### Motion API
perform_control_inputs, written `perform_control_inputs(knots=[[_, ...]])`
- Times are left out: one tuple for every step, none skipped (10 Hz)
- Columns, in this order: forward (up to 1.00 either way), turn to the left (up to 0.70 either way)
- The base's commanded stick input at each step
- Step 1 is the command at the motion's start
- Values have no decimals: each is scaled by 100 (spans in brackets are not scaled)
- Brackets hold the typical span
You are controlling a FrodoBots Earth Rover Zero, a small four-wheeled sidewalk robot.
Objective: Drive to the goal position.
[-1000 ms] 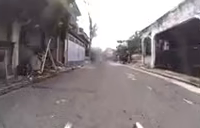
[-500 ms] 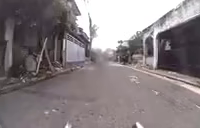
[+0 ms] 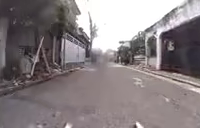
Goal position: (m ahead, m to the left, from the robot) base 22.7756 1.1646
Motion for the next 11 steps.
perform_control_inputs(knots=[[70,0],[70,0],[70,0],[70,0],[70,0],[70,0],[70,0],[70,0],[70,0],[70,0],[70,0]])
